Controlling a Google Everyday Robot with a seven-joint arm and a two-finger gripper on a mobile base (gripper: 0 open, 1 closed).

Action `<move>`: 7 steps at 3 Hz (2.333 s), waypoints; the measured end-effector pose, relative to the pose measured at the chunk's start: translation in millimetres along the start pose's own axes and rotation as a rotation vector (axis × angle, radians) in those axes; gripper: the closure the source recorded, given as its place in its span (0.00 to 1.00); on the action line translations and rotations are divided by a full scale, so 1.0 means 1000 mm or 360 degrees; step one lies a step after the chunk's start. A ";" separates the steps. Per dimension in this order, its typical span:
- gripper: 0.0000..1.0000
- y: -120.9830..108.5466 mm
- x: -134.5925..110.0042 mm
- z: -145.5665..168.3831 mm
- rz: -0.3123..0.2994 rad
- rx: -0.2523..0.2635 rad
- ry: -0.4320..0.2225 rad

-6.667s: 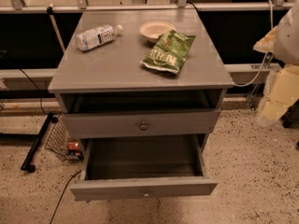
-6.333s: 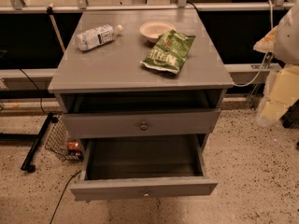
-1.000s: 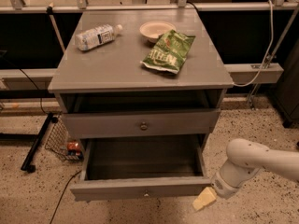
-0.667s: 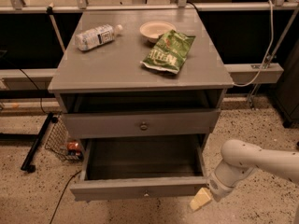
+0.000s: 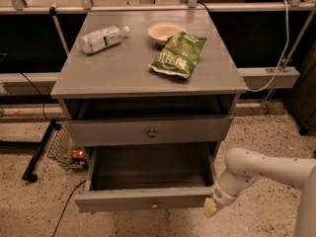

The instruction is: Close middle drawer

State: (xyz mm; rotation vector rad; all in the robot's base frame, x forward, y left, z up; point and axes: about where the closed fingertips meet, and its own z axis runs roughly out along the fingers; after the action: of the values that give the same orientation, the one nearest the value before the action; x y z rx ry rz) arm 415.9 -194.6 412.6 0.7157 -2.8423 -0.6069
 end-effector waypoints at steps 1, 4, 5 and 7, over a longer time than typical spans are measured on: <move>0.95 -0.003 -0.009 0.001 -0.0032 0.0038 -0.0048; 1.00 -0.010 -0.033 -0.002 -0.0114 0.0097 -0.0261; 1.00 -0.015 -0.043 -0.002 -0.0120 0.0117 -0.0322; 1.00 -0.035 -0.090 -0.019 -0.0128 0.0233 -0.0619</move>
Offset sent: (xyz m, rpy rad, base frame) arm 0.0389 0.0075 0.0031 0.0328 -0.2227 0.0070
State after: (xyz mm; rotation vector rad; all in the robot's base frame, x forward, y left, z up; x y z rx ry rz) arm 514.2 -185.9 410.9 0.8174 -3.2571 -0.6133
